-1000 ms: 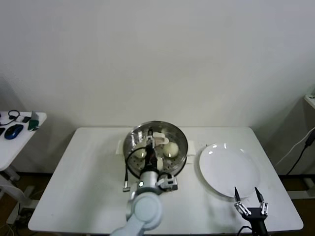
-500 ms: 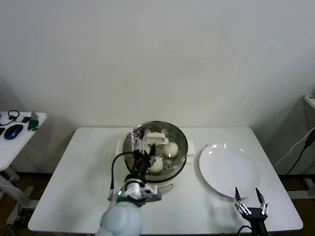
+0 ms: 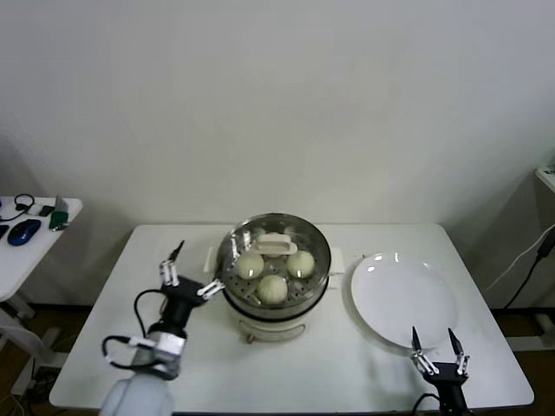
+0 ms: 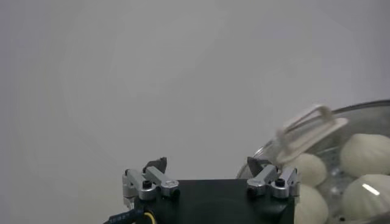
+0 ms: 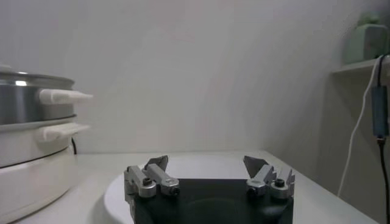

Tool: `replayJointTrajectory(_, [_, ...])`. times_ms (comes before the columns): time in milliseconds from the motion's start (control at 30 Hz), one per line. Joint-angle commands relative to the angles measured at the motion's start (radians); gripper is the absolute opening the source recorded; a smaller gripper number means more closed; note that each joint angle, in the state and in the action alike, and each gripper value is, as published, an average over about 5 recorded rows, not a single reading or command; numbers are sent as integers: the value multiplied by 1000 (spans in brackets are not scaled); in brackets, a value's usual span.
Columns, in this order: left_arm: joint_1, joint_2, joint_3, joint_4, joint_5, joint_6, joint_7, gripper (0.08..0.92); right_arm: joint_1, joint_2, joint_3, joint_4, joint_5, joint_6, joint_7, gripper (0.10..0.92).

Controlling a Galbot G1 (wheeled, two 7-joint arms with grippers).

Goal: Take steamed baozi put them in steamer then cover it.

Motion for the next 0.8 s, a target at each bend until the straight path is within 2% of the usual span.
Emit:
replayJointTrajectory(33, [182,-4,-253,170,-533,-305,-7,823,16,10,-21,-22,-26,-2,13,823])
replayJointTrajectory(233, [179,-28,-184,292,-500,-413,18,823,19,8,-34,-30,-22,-3,7,823])
replayJointTrajectory(800, [167,-41,-168,359,-451,-420,38,823,27,4,-44,-33,-20,0,4,823])
